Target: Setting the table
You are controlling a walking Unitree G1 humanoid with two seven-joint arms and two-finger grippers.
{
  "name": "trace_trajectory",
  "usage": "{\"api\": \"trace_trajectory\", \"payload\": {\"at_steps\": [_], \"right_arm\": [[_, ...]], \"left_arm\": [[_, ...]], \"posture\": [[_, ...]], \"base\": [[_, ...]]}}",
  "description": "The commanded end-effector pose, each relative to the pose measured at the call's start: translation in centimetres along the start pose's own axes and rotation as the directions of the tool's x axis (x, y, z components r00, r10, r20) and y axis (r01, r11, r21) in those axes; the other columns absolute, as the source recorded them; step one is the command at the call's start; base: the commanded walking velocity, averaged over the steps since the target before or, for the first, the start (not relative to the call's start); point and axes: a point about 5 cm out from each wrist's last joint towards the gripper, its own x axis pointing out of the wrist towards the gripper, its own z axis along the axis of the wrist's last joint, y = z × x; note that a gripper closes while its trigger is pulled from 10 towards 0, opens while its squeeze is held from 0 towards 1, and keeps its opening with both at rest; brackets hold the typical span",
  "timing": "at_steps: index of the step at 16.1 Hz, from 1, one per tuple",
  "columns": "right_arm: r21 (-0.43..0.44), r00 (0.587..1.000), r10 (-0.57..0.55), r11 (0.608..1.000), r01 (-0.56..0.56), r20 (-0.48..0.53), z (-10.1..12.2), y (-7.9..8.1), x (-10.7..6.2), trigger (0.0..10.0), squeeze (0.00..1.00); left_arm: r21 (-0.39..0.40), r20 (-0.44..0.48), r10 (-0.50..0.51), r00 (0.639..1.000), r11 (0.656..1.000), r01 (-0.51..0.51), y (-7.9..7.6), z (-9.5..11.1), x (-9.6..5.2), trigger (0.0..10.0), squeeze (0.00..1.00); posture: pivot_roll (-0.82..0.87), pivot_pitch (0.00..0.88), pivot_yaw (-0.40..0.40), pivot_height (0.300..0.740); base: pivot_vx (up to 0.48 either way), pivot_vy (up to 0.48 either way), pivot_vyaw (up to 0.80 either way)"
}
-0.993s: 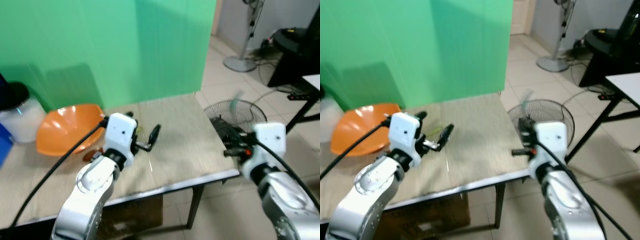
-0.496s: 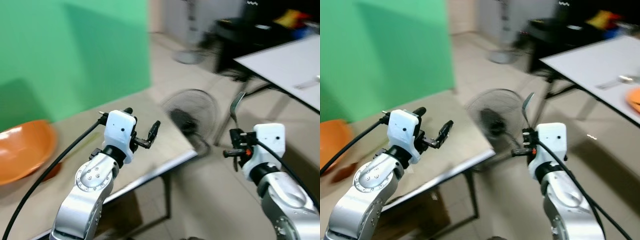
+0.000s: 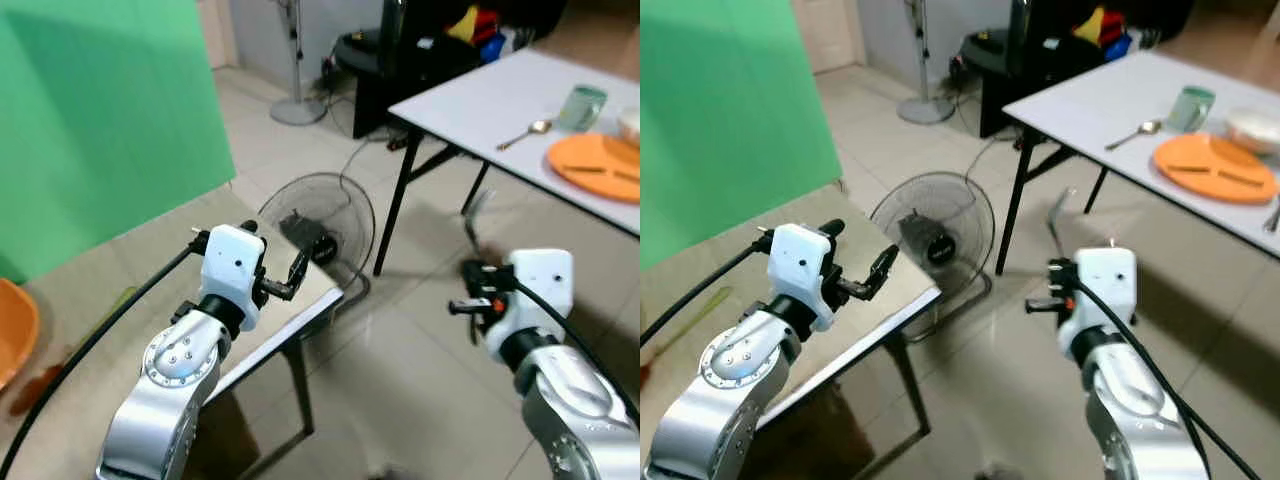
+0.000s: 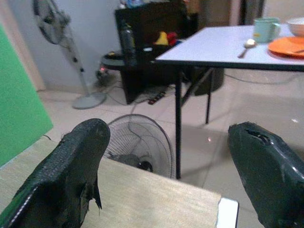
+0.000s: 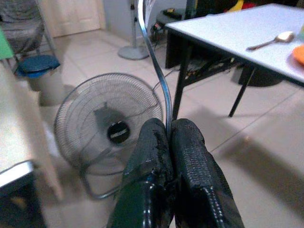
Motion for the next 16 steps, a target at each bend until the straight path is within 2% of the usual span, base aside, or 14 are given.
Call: {"api": "trace_trajectory", "payload": {"at_steps": [1,16], "right_arm": [[-0.008,0.999,-0.022,1.0,0.023,0.026,0.52,-0.29,-0.16,10.0,0.0],[-0.003,0.998,-0.058,0.998,0.058,0.006,0.15,-0.24,-0.45,10.0,0.0]], "left_arm": [[0.001,0.002,-0.003,1.0,1.0,0.003,-0.09,0.06,0.05,10.0,0.0],[-0.008,0.023,-0.022,1.0,1.0,0.022,-0.09,0.25,0.22,10.0,0.0]], "posture": [[0.04,0.0,0.032,0.74],[0.02,0.0,0.041,0.74]], "base": [[0.0,0.0,-0.71],[0.0,0.0,-0.71]]}}
